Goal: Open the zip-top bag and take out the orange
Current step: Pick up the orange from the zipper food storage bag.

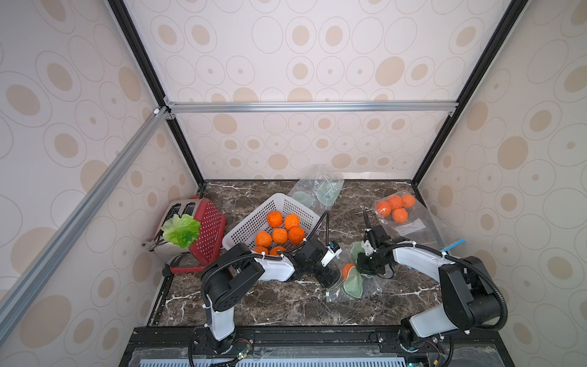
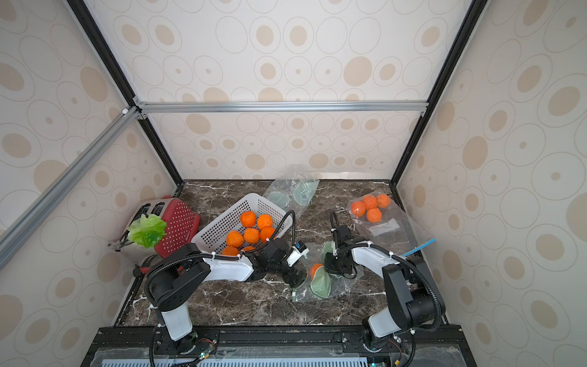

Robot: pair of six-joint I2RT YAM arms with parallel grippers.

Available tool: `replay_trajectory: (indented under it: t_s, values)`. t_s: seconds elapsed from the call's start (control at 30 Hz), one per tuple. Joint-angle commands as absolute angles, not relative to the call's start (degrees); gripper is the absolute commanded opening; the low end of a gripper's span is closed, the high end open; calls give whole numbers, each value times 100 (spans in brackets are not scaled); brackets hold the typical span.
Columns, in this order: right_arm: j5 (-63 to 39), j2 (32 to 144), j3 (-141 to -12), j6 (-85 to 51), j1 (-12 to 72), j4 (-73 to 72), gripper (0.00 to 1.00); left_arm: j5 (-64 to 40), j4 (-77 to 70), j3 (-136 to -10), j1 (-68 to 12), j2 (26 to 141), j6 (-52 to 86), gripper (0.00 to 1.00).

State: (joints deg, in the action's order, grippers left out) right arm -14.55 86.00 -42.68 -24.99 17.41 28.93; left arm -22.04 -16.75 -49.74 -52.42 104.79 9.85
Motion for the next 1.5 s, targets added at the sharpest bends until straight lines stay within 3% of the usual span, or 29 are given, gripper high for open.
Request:
replay_trajectory:
  t_s: [0.0,0.43,0.67,1.0,1.2,1.47]
  values:
    - [-1804,8731,-4423,-2471,1793,2736,12,-2297,-1911,-5021,-5361,10431,813,99]
    - [-2362,8895,-4374,-2443,2106,2422,12,-2400,-1878,-5723,-5545,10845,813,99]
    - [-2433,8942,-4302,-2467,2119,2343,12,-2439,-2034,-5892,-5642,11166,1015,92]
    - [-1893,8809,-4324,-2421,2127,2525,11,-2399,-1763,-5807,-5711,10977,927,59]
    - [-1589,8753,-4359,-2424,2088,2588,11,-2327,-1808,-5369,-5718,10431,1005,29]
    - [-1377,8731,-4358,-2408,1965,2631,11,-2184,-1360,-5015,-5713,9552,1021,23]
